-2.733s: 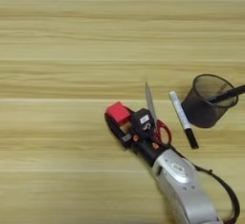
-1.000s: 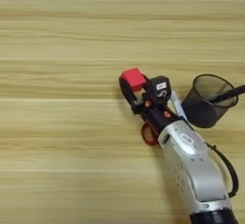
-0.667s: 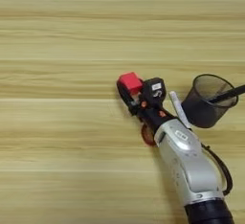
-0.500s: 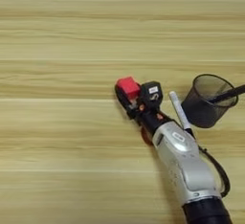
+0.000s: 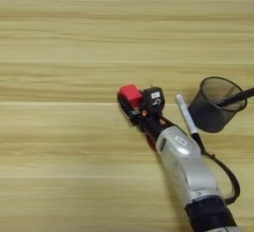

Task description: Move the objects on the table

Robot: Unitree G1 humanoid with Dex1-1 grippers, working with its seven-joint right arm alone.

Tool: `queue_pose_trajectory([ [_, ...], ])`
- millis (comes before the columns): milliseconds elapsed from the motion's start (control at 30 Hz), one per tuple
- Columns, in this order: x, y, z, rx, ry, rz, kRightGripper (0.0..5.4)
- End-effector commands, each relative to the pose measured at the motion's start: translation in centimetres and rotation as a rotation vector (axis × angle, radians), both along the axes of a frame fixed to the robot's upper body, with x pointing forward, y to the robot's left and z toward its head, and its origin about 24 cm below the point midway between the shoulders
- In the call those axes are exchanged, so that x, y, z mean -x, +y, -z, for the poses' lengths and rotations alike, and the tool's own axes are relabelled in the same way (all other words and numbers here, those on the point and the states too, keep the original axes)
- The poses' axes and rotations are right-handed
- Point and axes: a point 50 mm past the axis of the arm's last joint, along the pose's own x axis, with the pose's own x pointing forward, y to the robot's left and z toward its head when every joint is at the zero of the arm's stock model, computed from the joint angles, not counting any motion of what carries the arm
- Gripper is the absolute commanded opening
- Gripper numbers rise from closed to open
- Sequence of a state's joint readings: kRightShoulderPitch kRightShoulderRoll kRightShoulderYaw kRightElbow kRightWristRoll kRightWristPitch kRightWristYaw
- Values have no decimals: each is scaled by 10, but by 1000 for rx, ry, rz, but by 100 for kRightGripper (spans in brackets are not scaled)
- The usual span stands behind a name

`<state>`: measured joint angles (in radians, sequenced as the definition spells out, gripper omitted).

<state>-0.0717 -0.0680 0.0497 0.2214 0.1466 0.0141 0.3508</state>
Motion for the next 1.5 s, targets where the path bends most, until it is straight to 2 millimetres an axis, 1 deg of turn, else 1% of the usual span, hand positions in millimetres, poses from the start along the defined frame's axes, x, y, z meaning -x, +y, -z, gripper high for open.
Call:
queue_pose_trajectory([
  [33,-11,1,-16,-1,-81,1,224],
  [100,-11,1,-16,-1,-83,2,224],
  [133,-11,1,-16,-1,-84,2,253],
  [367,-10,1,-16,7,-98,-1,354],
  [400,-10,1,-17,16,-112,2,378],
  [500,-9,1,-18,27,-135,5,426],
  [767,-7,-3,-17,51,-178,21,526],
  [833,-7,-4,-17,51,-185,23,536],
  [1500,-4,-2,-20,55,-244,16,536],
])
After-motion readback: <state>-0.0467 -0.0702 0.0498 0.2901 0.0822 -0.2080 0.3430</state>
